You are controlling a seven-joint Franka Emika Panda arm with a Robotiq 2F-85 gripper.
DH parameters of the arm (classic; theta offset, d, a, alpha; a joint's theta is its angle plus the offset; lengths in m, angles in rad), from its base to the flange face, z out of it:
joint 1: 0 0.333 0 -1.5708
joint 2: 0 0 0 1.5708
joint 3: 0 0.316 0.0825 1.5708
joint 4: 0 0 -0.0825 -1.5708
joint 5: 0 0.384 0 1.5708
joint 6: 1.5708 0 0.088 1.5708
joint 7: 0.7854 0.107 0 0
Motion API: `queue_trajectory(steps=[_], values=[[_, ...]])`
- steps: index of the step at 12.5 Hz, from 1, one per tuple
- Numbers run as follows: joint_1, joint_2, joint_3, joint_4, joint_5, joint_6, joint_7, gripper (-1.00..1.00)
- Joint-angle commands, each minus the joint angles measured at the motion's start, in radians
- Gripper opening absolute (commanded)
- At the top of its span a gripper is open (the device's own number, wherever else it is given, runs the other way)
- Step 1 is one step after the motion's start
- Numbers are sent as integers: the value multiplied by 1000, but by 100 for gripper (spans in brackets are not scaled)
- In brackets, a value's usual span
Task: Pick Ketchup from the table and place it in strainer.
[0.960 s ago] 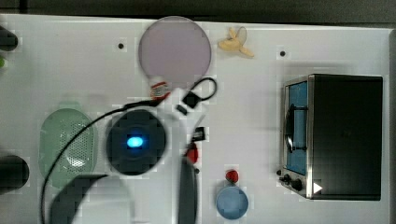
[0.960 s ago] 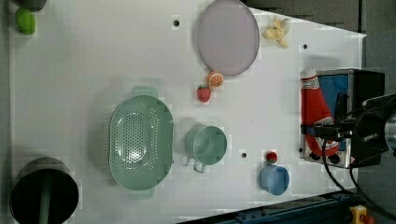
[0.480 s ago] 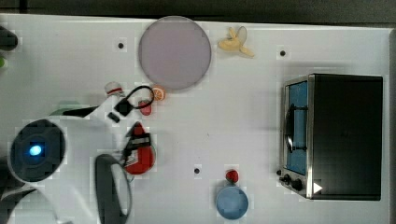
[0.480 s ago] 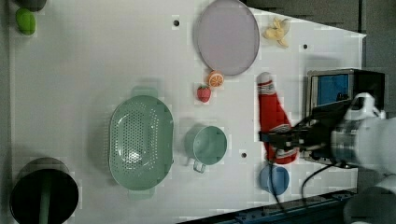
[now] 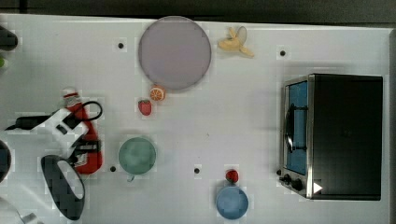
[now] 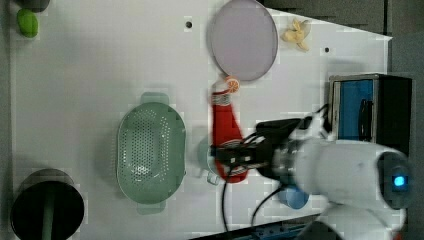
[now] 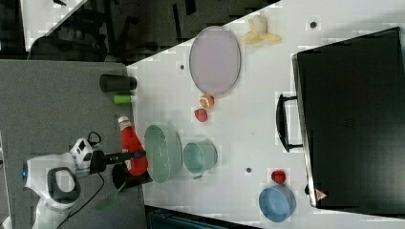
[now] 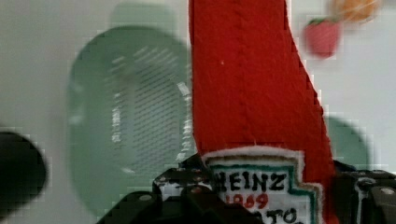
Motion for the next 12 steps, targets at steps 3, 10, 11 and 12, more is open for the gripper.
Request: queue_trajectory(steps=[3, 10, 11, 12], values=[[28, 186, 76, -6, -16, 208, 310, 26], [91, 424, 38, -8, -108, 401, 315, 51], [98, 435, 28, -7, -122, 405, 315, 73], [99, 435, 28, -3, -122, 412, 318, 95]])
